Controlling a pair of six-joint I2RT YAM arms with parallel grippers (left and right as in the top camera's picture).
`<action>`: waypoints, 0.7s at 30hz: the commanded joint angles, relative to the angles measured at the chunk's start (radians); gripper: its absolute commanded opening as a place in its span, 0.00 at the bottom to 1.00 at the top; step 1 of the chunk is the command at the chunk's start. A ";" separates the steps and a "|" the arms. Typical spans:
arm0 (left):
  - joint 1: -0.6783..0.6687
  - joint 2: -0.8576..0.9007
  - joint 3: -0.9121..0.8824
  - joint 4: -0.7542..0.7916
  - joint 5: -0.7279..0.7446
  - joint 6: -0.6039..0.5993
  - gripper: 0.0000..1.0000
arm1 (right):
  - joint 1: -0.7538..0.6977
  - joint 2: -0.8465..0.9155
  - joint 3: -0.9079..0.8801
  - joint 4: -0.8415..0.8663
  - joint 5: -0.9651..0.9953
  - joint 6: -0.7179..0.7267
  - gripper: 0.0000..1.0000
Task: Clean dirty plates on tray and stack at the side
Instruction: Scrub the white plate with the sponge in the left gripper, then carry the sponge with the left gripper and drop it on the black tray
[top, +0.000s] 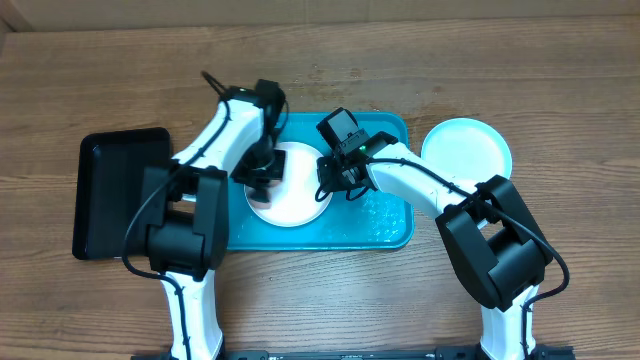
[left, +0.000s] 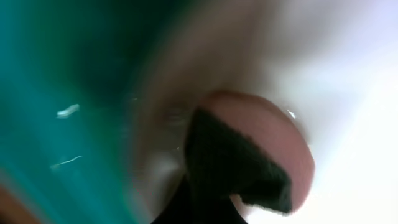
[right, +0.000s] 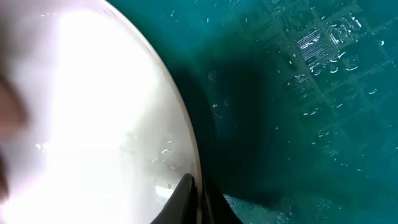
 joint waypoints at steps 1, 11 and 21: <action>0.062 0.023 0.082 -0.051 -0.210 -0.182 0.04 | -0.007 0.023 -0.005 -0.014 0.051 -0.003 0.05; 0.218 -0.140 0.228 -0.088 -0.205 -0.293 0.04 | -0.007 0.023 -0.005 -0.030 0.081 -0.003 0.04; 0.460 -0.176 0.183 -0.109 -0.198 -0.294 0.04 | -0.007 0.023 -0.005 0.009 0.082 -0.003 0.04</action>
